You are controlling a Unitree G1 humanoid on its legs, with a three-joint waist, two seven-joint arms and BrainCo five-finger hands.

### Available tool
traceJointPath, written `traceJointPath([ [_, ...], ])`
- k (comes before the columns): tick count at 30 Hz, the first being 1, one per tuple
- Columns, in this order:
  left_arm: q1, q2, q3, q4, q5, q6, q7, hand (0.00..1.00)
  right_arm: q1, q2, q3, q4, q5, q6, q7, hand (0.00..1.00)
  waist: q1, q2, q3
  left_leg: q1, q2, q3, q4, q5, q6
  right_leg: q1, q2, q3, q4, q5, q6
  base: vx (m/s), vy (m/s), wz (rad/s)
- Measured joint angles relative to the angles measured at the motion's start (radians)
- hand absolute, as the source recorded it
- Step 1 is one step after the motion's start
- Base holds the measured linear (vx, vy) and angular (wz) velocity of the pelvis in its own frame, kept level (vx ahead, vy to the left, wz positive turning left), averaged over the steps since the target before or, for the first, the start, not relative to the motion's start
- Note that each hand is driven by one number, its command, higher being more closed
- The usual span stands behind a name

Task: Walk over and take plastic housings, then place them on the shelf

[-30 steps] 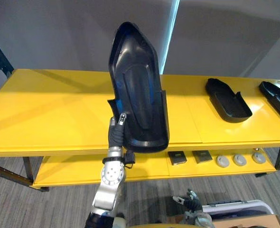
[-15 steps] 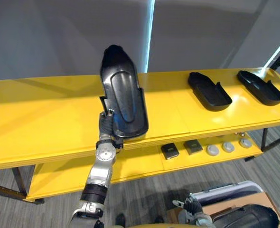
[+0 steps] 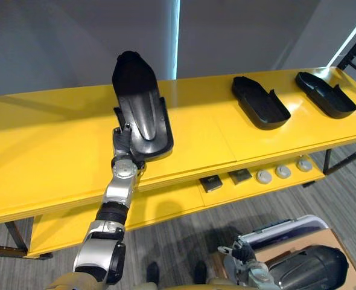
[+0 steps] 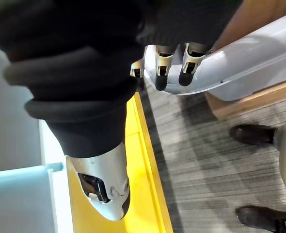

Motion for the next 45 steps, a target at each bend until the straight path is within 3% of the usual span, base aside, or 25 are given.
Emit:
traceJointPath([
  [2, -0.001, -0.001, 0.012, 0.0, 0.0, 0.0, 0.0, 1.0, 0.0, 0.0, 0.003, 0.0, 0.0, 0.0, 0.001, 0.0, -0.002, 0.001, 0.002, 0.0, 0.0, 0.002, 0.0, 0.0, 0.0, -0.001, 0.0, 0.003, 0.0, 0.002, -0.001, -0.04, 0.005, -0.05],
  [3, -0.002, -0.001, 0.018, 0.0, 0.0, 0.0, 0.0, 0.0, 0.0, 0.0, 0.005, 0.0, 0.0, 0.0, 0.001, 0.0, -0.004, 0.001, 0.002, 0.0, 0.0, 0.002, 0.0, 0.0, 0.0, -0.002, 0.0, 0.003, 0.0, 0.003, -0.002, 0.0, 0.0, 0.0],
  [19, -0.027, -0.003, 0.021, 0.036, -0.002, 0.001, 0.007, 0.0, 0.0, 0.001, 0.023, 0.001, 0.0, 0.0, 0.0, 0.0, -0.024, 0.001, 0.005, 0.005, 0.0, 0.004, -0.001, 0.0, 0.0, 0.003, -0.003, 0.006, 0.0, 0.005, -0.002, -0.02, 0.003, 0.0],
  [35, -0.028, -0.029, 0.012, -0.005, 0.001, 0.0, 0.049, 0.0, 0.0, 0.001, 0.033, 0.01, 0.013, 0.0, 0.003, 0.0, -0.023, 0.002, 0.006, 0.013, 0.001, 0.002, -0.002, 0.0, 0.0, 0.011, -0.004, 0.004, 0.001, 0.005, -0.002, 0.0, 0.0, 0.0],
  [38, -0.028, -0.041, -0.001, -0.097, 0.032, -0.003, 0.079, 0.0, 0.0, 0.001, 0.035, 0.011, 0.028, 0.0, 0.003, 0.0, -0.022, 0.002, 0.006, 0.013, 0.0, -0.001, -0.002, 0.0, 0.0, 0.013, -0.003, 0.001, 0.001, 0.004, -0.002, 0.0, 0.0, 0.02],
  [45, 0.01, -0.071, -0.032, -0.298, 0.22, -0.006, 0.118, 0.0, 0.002, 0.0, 0.055, 0.011, 0.031, -0.007, 0.002, 0.0, -0.022, 0.005, 0.008, 0.022, 0.002, -0.004, -0.007, 0.0, 0.0, 0.024, -0.004, -0.001, 0.0, 0.004, -0.002, -0.01, 0.001, 0.01],
])
